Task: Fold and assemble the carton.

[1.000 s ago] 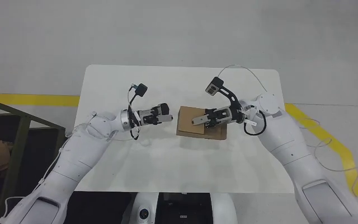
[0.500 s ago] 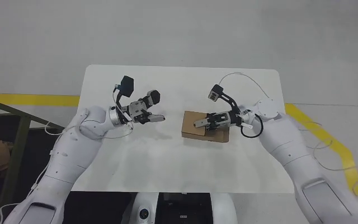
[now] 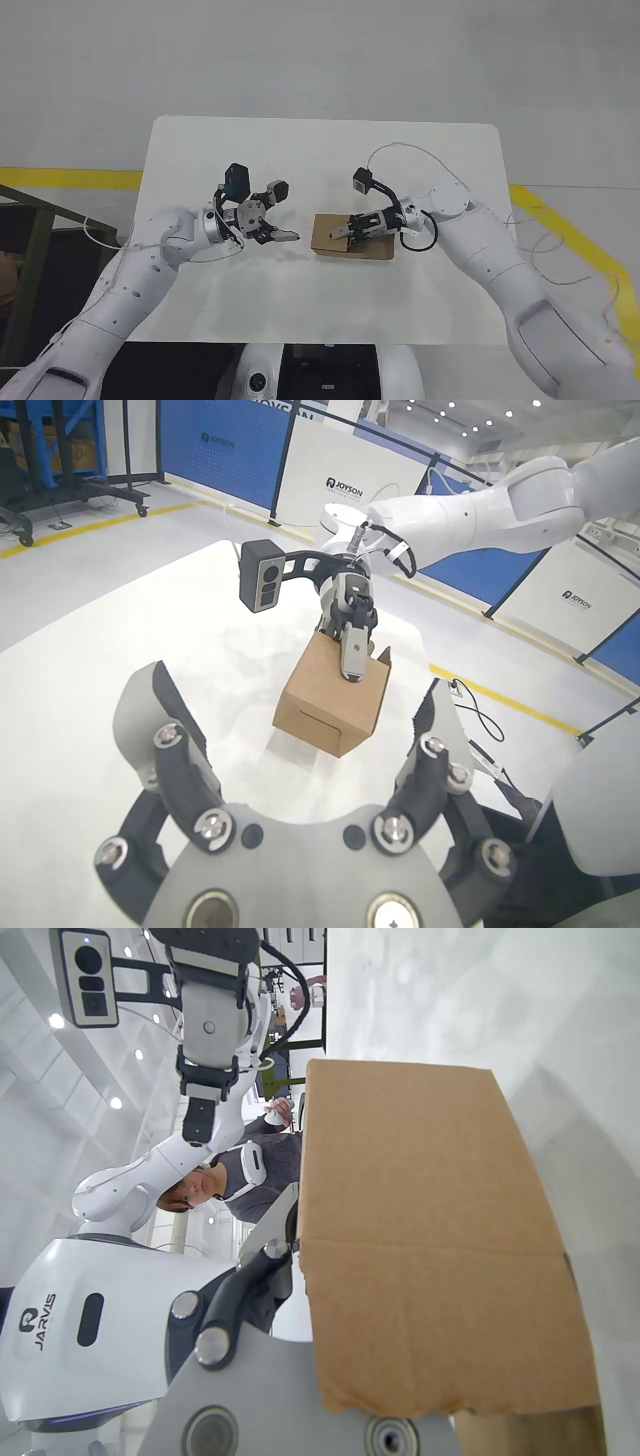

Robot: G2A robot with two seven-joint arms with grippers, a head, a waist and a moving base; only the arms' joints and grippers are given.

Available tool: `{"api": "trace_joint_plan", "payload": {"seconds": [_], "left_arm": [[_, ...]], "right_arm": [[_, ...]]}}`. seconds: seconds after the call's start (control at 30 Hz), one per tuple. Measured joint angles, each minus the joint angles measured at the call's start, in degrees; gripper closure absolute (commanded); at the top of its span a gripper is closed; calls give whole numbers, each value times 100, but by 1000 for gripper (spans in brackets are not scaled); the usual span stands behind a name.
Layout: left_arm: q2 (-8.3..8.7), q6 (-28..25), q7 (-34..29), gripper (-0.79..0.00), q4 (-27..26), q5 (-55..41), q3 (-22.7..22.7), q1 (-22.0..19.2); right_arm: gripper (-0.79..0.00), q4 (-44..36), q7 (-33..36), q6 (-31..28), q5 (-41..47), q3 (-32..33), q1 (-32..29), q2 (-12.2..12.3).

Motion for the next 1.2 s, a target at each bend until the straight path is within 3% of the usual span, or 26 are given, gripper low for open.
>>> {"api": "trace_joint_plan", "payload": {"seconds": [0.03,0.1,0.33,0.57,0.87,1.07,1.2], "left_arm": [[3,0,9,-785,4,9,3,-2],[0,0,-9,-785,3,-6,-1,-1],[-1,0,-15,-785,1,-11,-3,0],[-1,0,-14,-785,1,-10,-3,0],[-10,227,-146,-785,-133,82,-14,68],[-16,520,-390,-785,-348,836,17,182],[-39,793,-64,-785,-493,1435,63,314]], "right_arm": [[-299,88,0,0,20,-52,29,-43],[-785,291,9,9,105,-140,94,-134],[-785,778,72,72,270,-284,281,-334],[-785,1070,48,48,148,-158,422,-248],[-785,428,92,92,42,298,330,143],[-785,-522,-120,-119,-145,793,-49,523],[-785,-1244,-171,-171,-370,1189,-439,784]]}}
